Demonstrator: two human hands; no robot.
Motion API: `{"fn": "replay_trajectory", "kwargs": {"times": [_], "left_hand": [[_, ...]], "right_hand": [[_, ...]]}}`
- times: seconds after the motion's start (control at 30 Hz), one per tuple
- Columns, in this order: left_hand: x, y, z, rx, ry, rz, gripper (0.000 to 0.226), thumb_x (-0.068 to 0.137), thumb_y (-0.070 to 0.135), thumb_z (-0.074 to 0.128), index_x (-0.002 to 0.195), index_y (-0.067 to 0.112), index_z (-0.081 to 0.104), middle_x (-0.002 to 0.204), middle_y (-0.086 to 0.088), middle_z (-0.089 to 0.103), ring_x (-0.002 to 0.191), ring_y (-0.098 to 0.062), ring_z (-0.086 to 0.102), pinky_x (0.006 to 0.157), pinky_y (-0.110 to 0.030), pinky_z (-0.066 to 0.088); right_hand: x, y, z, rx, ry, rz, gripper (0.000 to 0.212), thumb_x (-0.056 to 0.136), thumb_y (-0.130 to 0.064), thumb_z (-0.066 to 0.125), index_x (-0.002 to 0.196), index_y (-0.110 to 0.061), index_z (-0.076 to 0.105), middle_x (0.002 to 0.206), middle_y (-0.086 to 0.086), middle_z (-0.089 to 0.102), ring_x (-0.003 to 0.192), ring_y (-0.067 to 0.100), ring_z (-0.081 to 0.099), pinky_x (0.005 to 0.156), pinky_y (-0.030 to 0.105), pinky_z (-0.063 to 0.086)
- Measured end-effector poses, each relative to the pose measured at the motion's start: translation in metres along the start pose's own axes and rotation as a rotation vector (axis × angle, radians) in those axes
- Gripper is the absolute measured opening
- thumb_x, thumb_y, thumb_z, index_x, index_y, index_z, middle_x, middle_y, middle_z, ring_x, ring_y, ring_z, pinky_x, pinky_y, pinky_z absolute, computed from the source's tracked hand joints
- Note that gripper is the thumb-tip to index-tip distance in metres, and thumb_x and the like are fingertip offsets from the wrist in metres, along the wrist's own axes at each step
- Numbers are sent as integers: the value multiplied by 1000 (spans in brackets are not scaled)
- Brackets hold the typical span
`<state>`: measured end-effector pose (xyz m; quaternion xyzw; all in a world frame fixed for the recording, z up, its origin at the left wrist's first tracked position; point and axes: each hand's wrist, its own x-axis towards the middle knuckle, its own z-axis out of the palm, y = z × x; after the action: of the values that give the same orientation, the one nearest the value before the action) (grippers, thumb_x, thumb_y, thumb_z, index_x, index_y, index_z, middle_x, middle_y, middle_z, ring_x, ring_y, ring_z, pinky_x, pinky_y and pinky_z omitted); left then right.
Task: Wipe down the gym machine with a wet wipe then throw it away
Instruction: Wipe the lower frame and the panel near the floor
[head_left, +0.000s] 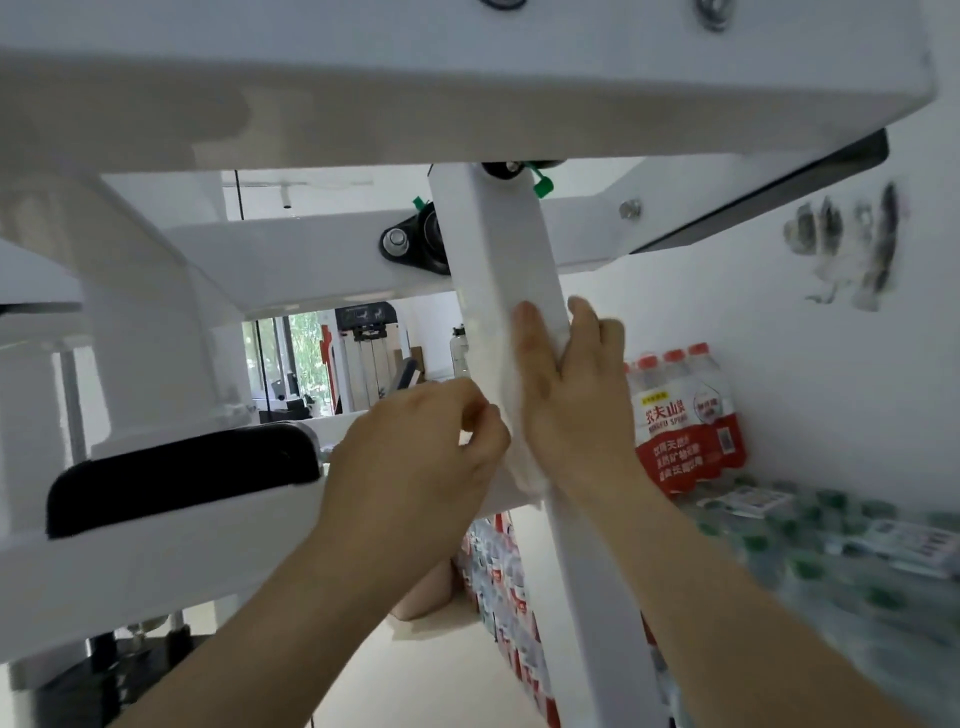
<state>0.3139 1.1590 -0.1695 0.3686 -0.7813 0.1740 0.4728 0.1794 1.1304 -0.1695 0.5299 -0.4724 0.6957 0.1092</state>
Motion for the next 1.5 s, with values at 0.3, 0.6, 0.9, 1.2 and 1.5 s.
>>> {"fn": "replay_trajectory", "kwargs": {"times": [0.3, 0.6, 0.9, 1.2, 1.5], "left_hand": [[-13, -6, 14, 148, -19, 253, 32, 90, 41, 38, 90, 26, 66, 88, 10, 59, 81, -8, 42, 71, -28, 41], [-7, -2, 2, 59, 31, 119, 4, 86, 22, 64, 84, 20, 68, 78, 6, 64, 75, -16, 58, 71, -27, 42], [54, -8, -12, 296, -346, 70, 27, 87, 12, 59, 91, 33, 74, 99, 6, 64, 104, -18, 58, 89, -34, 51], [-4, 8, -9, 228, -480, 171, 46, 98, 55, 21, 107, 25, 54, 109, 6, 60, 102, -20, 57, 87, -40, 47], [25, 11, -3, 568, -683, 167, 80, 83, 77, 30, 132, 14, 38, 96, -4, 54, 85, -26, 50, 79, -36, 46]], "right_hand": [[-48, 20, 8, -121, 112, -136, 66, 98, -53, 17, 148, -12, 29, 131, 9, 55, 103, 24, 62, 77, 36, 57], [-68, 21, -3, -128, -46, -80, 75, 95, -61, 23, 155, -23, -1, 160, 3, 13, 144, 22, 23, 111, 51, 35], [-97, 8, -19, -653, -321, -536, 60, 95, -38, 38, 149, -13, 35, 154, 5, 38, 144, 20, 33, 111, 50, 29], [-77, 13, -40, 487, -426, -158, 33, 80, 6, 46, 73, -15, 71, 74, -14, 65, 70, 1, 58, 63, 9, 41], [-101, 23, -27, 635, 6, 80, 24, 71, 7, 45, 58, -2, 63, 80, 2, 74, 90, 20, 69, 78, 31, 53]]}}
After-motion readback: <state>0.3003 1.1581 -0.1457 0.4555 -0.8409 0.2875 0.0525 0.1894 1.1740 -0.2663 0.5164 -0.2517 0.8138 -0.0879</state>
